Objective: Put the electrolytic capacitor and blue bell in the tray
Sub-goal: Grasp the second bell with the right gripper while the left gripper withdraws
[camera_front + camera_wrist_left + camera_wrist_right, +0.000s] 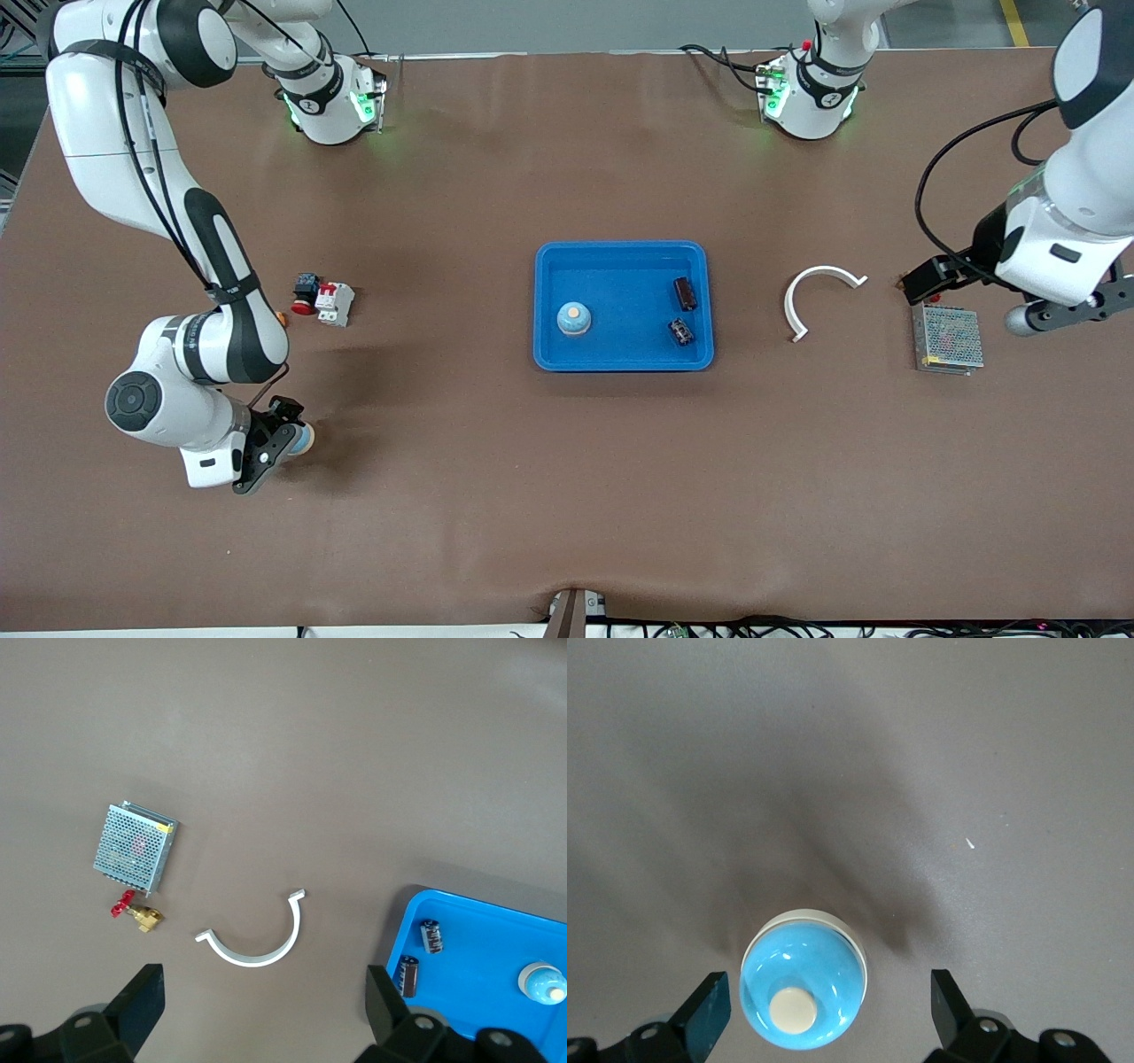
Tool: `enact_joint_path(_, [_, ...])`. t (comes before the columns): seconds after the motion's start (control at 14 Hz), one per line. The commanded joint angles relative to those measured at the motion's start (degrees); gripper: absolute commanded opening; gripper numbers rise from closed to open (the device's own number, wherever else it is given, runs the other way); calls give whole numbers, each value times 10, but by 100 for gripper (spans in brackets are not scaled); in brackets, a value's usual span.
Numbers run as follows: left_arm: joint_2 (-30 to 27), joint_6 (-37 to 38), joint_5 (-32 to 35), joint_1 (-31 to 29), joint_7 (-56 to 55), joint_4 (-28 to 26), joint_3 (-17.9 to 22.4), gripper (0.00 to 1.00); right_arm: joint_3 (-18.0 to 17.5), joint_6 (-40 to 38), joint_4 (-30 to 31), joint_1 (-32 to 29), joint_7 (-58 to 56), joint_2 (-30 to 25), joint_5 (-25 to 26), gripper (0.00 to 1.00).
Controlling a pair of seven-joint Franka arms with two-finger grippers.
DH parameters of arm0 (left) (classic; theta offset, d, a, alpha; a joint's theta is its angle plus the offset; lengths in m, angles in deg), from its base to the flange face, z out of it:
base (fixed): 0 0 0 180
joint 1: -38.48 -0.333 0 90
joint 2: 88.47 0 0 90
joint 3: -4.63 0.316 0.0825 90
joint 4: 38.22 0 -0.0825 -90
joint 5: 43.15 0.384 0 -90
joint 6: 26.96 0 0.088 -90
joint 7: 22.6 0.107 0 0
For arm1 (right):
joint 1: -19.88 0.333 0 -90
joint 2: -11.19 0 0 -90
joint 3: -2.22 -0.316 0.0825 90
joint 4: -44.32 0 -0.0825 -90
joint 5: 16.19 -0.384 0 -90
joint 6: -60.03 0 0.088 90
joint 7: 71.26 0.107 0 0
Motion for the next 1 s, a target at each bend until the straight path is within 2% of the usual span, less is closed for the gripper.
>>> enact_joint_path(0.0, [-36,17,-35,96,44,-14,114,100,-13,15,20,-13,-15,-8,-11,100])
enact_joint_path(0.07, [-52,28,-43,126,59,-21,149,100,-13,19,22,-12,-15,-8,-11,100])
enact_joint_path(0.21, [-98,31,-61,161,90,-73,205,100,-13,21,27,-12,-15,-8,-11,100])
enact_joint_path(0.43, [-126,31,-86,220,126,-104,291,100,-13,26,29,-12,-15,-7,-11,100])
enact_joint_path(0.78, [-163,22,-83,229,161,-129,292,100,-13,32,33,-11,-15,-5,-11,100])
enact_joint_path(0.93, [-176,22,-73,226,160,-140,273,100,-13,44,43,-11,-14,-5,-11,100])
